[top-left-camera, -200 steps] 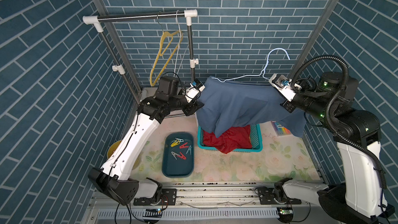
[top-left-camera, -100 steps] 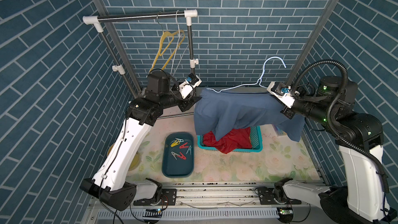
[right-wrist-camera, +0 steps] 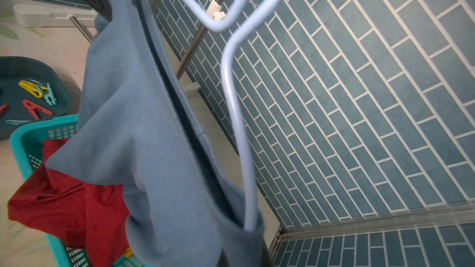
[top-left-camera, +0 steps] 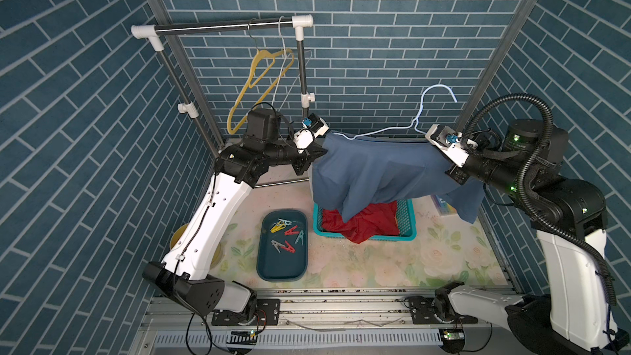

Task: Remove the clothespins securing t-shirts to the hanger
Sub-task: Remove the T-shirt from the hanger.

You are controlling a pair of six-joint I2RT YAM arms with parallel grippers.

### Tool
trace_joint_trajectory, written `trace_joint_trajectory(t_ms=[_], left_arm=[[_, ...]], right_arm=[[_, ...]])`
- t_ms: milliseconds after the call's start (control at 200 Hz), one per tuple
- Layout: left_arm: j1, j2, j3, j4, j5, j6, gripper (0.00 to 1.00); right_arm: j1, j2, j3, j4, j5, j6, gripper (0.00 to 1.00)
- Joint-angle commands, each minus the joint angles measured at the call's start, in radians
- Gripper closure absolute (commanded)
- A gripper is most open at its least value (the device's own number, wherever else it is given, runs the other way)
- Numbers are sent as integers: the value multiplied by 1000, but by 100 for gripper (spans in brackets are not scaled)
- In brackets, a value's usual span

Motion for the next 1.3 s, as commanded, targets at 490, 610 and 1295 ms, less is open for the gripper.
trace_joint_trajectory(t_ms=[490,610,1295], left_arm=[[53,-40,-177,45,-71,-123,100],[63,-52,-199,61,-73,-139,100],[63,-164,-173,82,-148,-103,45]], right_arm=[[-11,49,69,109,188,77,100],[-21,54,71,122,209,93,100],[56,238,207,39,69,60,100]])
